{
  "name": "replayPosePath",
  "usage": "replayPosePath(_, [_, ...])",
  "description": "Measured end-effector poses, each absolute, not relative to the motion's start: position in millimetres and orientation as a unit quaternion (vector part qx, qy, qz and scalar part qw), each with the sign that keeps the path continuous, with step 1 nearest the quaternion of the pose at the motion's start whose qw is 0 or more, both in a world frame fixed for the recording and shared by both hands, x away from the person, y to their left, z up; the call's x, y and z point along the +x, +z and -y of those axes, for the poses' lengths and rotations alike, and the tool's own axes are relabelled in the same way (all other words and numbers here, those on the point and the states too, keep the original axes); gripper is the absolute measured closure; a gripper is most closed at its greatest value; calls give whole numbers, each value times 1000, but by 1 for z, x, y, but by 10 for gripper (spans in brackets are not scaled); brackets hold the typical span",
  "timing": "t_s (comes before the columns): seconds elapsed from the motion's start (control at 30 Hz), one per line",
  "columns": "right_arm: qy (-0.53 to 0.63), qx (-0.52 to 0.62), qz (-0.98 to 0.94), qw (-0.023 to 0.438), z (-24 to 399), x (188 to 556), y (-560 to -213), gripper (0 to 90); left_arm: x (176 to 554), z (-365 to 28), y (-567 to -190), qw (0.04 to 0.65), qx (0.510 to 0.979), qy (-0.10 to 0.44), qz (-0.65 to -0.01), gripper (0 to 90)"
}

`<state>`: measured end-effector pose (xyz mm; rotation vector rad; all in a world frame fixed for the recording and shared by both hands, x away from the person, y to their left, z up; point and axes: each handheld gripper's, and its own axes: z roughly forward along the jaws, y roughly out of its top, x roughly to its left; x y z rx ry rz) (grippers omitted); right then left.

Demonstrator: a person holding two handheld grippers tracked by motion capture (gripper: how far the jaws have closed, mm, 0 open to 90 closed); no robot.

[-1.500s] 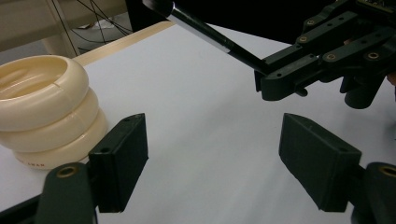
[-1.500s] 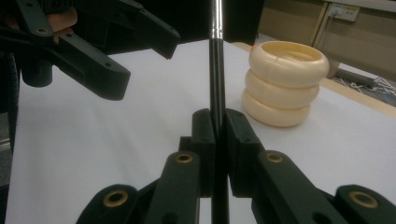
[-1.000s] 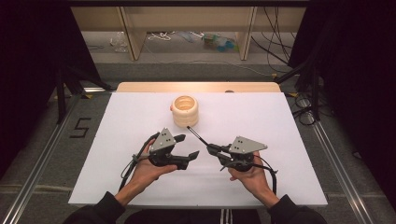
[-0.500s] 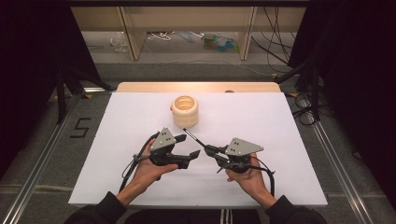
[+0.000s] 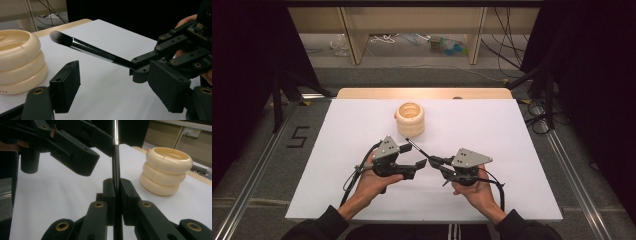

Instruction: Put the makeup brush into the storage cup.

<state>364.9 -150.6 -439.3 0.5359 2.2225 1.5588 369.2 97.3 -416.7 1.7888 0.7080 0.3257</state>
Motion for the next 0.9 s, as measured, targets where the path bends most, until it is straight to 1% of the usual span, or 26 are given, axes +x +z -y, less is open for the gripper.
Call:
replayPosePath(0.47, [568, 176, -784, 176, 143, 363, -442, 841, 370, -98, -418, 571, 748, 129, -312, 316])
replayPosePath(0.73, [565, 178, -787, 176, 142, 361, -441, 841, 371, -99, -418, 577, 743, 126, -316, 375])
replayPosePath(0.9, [567, 177, -785, 178, 141, 361, -441, 841, 371, -100, -418, 584, 739, 118, -314, 429])
